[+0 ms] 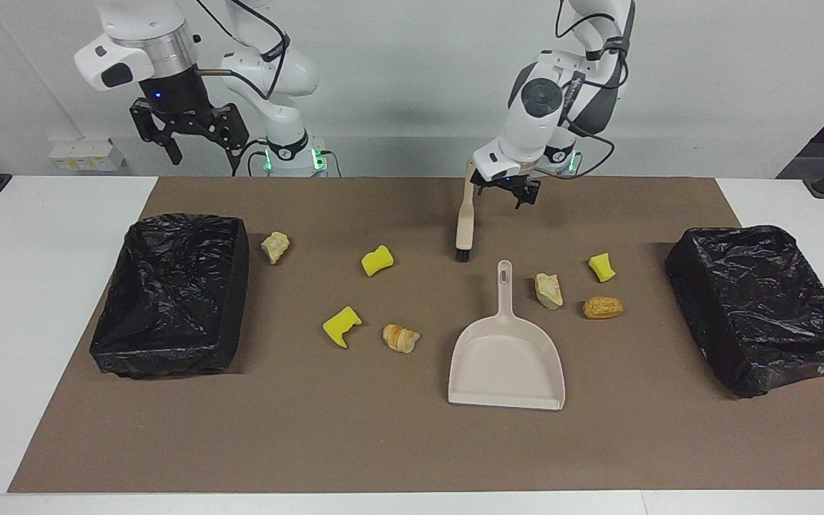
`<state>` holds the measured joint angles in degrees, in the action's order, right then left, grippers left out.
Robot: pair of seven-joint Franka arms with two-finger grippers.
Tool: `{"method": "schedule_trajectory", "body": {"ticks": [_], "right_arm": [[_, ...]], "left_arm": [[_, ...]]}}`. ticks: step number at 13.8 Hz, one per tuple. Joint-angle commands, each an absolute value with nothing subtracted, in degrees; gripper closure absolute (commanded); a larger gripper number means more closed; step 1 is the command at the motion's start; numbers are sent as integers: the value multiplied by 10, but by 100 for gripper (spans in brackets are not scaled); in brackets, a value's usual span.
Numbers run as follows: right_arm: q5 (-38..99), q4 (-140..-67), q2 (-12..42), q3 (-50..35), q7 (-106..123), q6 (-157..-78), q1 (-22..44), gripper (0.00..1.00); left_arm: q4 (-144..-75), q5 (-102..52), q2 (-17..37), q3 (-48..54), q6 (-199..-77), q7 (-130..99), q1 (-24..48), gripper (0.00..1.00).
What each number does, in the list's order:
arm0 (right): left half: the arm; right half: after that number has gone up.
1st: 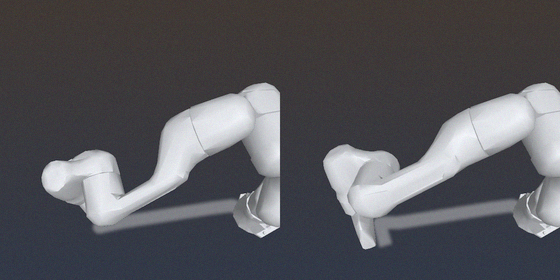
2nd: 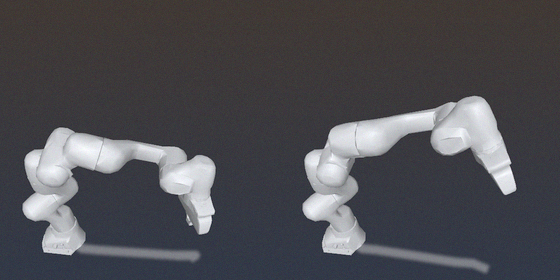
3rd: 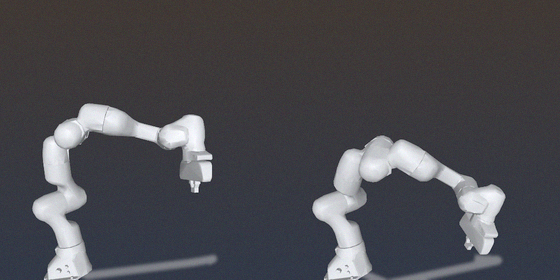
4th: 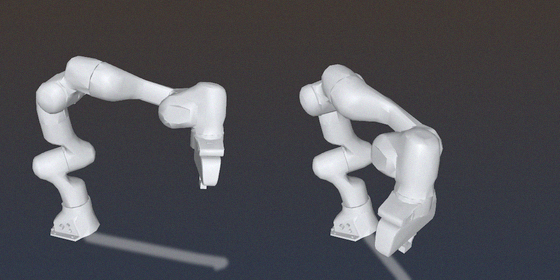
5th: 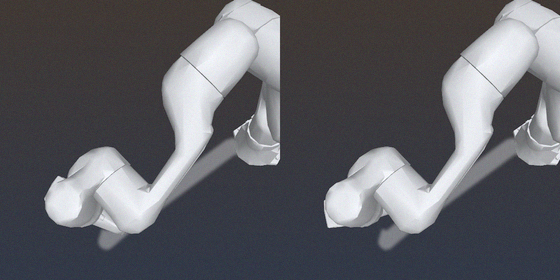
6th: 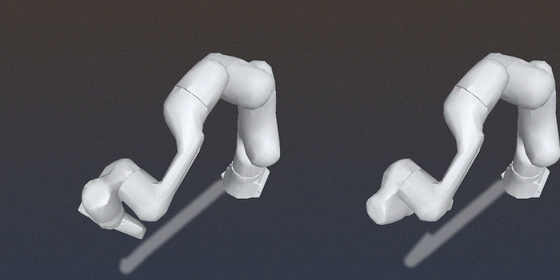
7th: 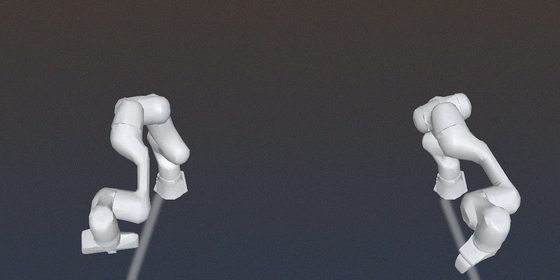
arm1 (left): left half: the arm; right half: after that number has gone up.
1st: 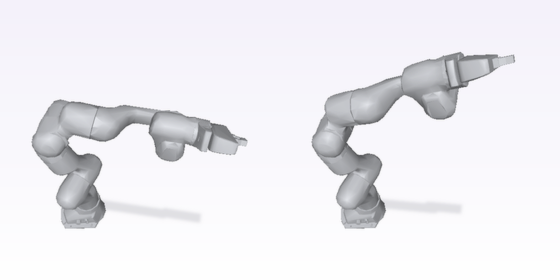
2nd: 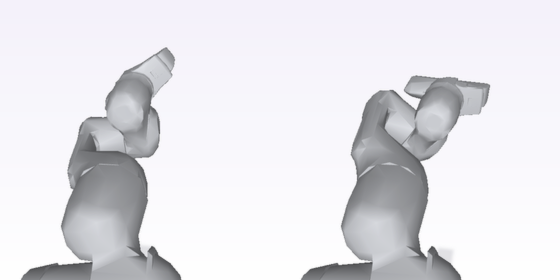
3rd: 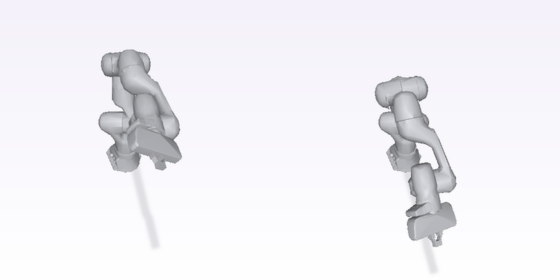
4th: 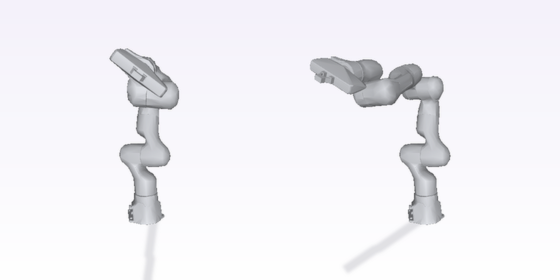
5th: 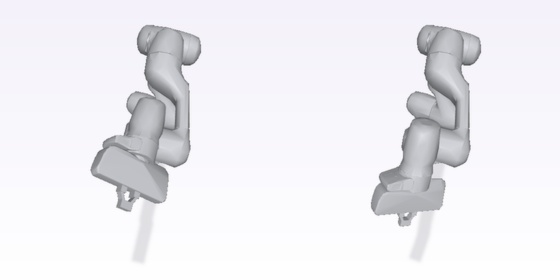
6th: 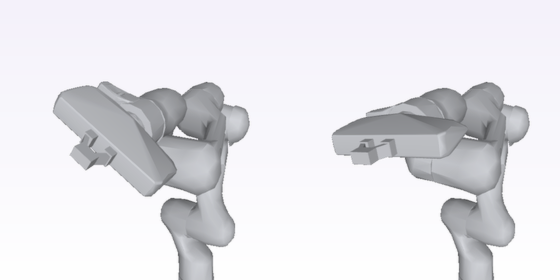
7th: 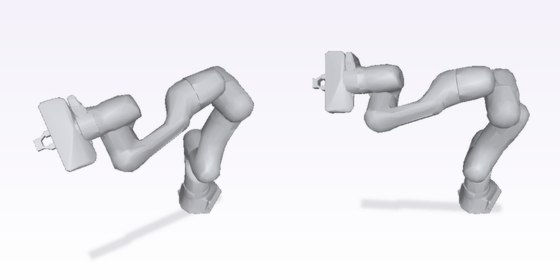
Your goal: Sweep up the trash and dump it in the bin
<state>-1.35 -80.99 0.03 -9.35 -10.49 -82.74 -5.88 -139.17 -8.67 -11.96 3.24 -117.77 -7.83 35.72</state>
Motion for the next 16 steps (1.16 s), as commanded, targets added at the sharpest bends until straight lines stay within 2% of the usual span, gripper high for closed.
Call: {"method": "schedule_trajectory", "body": {"ticks": [1, 3, 10, 13, 14, 15, 16], "right_arm": [[-2, -806, 2, -97, -96, -817, -76, 0], [-2, -806, 2, -97, -96, -817, -76, 0], [1, -806, -3, -98, -88, -775, -91, 0], [0, -809, -11, -99, -88, -758, -85, 0], [0, -809, -15, -98, -86, -754, -87, 0], [1, -808, -14, -99, -81, -759, -88, 0], [1, -808, -11, -101, -87, -770, -84, 0]], "left_arm": [[-1449, -96, -138, 23, -1228, -132, 423, 0], [-1477, -97, -141, 22, -1270, -183, 476, 0], [-1482, -97, -148, 22, -1259, -216, 488, 1], [-1480, -97, -148, 24, -1257, -239, 488, 43], [-1480, -97, -147, 24, -1257, -238, 487, 61], [-1480, -97, -146, 24, -1256, -237, 485, 87], [-1479, -97, -145, 23, -1255, -233, 482, 100]]}}
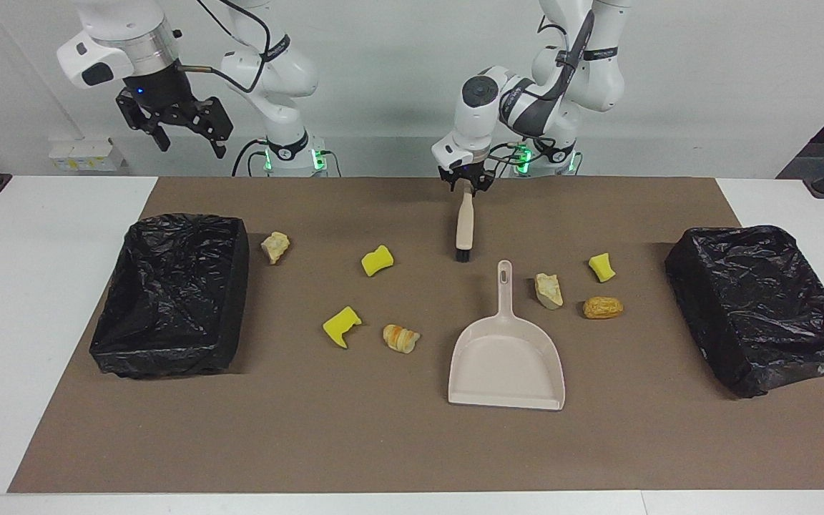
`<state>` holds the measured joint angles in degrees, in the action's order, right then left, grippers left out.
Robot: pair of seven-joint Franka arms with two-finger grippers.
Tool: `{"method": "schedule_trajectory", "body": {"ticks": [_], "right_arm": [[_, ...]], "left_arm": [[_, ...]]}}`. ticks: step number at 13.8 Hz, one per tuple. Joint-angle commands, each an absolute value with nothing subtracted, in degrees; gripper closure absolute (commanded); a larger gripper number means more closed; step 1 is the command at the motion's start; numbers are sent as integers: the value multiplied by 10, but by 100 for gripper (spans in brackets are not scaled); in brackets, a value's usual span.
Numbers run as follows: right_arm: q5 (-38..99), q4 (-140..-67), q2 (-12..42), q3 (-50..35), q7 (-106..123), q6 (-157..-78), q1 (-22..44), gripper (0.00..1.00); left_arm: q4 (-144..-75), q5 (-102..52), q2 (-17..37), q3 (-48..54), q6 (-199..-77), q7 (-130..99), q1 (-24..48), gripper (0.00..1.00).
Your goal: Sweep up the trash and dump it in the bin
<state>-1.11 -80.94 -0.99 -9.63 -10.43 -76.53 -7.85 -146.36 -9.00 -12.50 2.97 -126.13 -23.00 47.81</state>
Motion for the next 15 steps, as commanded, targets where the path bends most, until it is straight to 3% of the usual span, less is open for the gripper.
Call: {"method": "schedule_trajectory", "body": {"ticks": [1, 5, 9, 15], "right_arm": [[-2, -809, -10, -104, -90, -793, -74, 0], [-11, -809, 34, -104, -159, -873, -2, 0], [-37, -803, 114, -103, -269, -954, 88, 0], [-69, -722, 228, -102, -415, -984, 226, 0]], "left_arm": [[-1478, -95, -145, 21, -1248, -229, 479, 100], [-1386, -90, -149, 19, -1110, -165, 393, 100], [-1280, -76, -166, 17, -976, -103, 296, 100], [-1263, -32, -142, 17, -1019, 3, 130, 100]]}}
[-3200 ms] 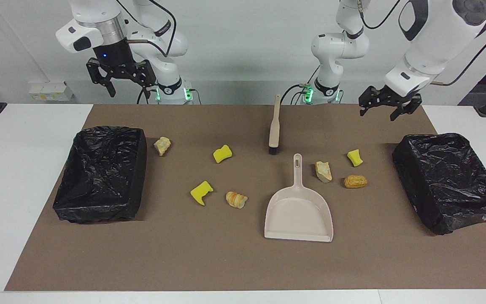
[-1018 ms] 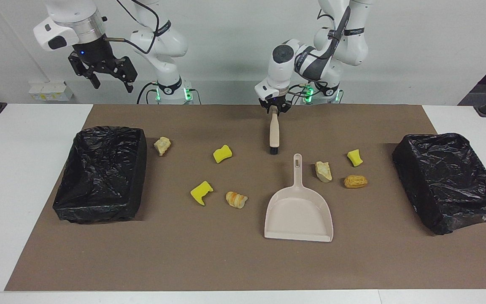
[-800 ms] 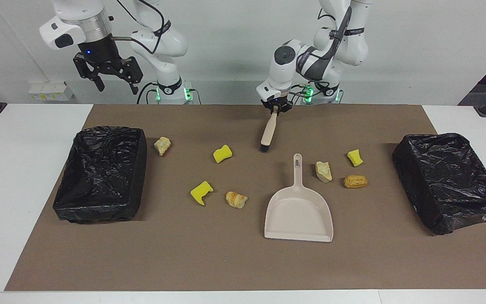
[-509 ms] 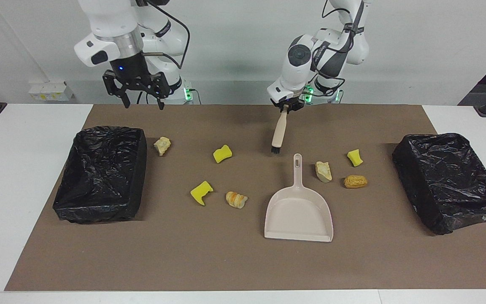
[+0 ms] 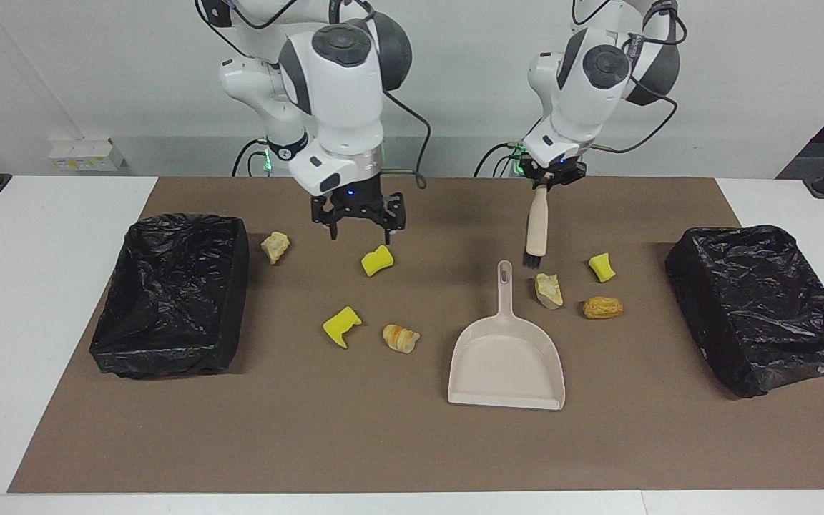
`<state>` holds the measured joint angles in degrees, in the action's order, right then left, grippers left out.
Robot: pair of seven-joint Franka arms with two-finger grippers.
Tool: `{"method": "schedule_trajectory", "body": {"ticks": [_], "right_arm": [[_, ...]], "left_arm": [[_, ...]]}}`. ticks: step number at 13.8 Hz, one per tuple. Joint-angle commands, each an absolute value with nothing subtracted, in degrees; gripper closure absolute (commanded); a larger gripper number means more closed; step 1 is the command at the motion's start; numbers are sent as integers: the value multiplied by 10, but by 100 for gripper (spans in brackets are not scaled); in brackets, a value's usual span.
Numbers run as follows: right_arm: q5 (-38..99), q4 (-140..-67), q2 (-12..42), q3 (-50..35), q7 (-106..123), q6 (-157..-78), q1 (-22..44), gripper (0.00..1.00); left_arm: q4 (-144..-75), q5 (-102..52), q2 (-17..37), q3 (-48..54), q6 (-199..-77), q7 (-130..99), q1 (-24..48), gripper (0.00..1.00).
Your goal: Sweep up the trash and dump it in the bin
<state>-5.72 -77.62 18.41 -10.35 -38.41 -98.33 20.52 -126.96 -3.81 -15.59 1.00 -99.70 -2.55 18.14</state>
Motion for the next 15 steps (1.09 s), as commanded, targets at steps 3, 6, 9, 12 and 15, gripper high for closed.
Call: {"method": "schedule_trajectory", "body": {"ticks": [3, 6, 9, 12, 15], "right_arm": [[-69, -720, 268, -98, -459, -1026, 265, 0], [-69, -661, 343, -97, -487, -1041, 301, 0], [-73, -624, 398, -88, -504, -1050, 344, 0], [-76, -625, 409, -87, -505, -1085, 366, 0], [-101, -624, 432, -85, -504, -1123, 381, 0]], "left_arm": [[-1254, -9, -109, 17, -1049, 10, 63, 100], [-1212, 29, -36, 17, -1054, 41, 16, 100], [-1168, 38, 22, 17, -1068, 99, -33, 100], [-1167, 37, 61, 17, -1119, 180, -58, 100], [-1172, 36, 76, 18, -1129, 271, -49, 100]]}}
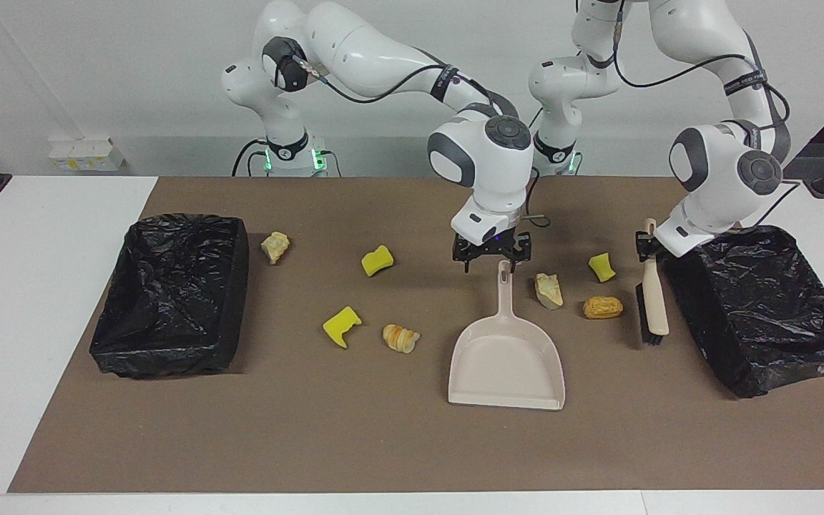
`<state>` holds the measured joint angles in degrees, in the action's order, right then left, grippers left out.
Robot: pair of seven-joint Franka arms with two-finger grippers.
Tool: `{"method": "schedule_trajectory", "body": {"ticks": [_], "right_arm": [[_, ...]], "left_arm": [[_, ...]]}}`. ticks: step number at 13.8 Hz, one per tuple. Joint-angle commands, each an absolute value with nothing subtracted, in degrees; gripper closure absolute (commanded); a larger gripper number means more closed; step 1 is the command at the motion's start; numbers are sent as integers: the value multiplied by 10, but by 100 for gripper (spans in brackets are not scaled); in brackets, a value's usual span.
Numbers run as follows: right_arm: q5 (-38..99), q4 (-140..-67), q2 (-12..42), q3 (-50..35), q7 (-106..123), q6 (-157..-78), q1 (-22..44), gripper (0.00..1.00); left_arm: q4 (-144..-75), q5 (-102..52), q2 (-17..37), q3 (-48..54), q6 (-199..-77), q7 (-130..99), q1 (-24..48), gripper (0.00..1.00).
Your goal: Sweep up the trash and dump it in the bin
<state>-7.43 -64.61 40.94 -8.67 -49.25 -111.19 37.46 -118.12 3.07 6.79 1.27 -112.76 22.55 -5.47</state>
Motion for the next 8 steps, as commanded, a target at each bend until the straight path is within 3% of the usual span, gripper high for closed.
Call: {"method": "schedule_trajectory", "body": {"ticks": [1, 6, 8], "right_arm": [[-104, -625, 434, -84, -502, -1131, 381, 0], [-117, -625, 465, -85, -501, -1180, 383, 5], [-123, -630, 464, -88, -500, -1180, 383, 19]], "left_arm": [[-1176, 36, 74, 20, -1123, 290, -43, 100], [-1177, 36, 65, 20, -1057, 380, 10, 100], [-1175, 36, 63, 19, -1053, 383, 9, 100]]}}
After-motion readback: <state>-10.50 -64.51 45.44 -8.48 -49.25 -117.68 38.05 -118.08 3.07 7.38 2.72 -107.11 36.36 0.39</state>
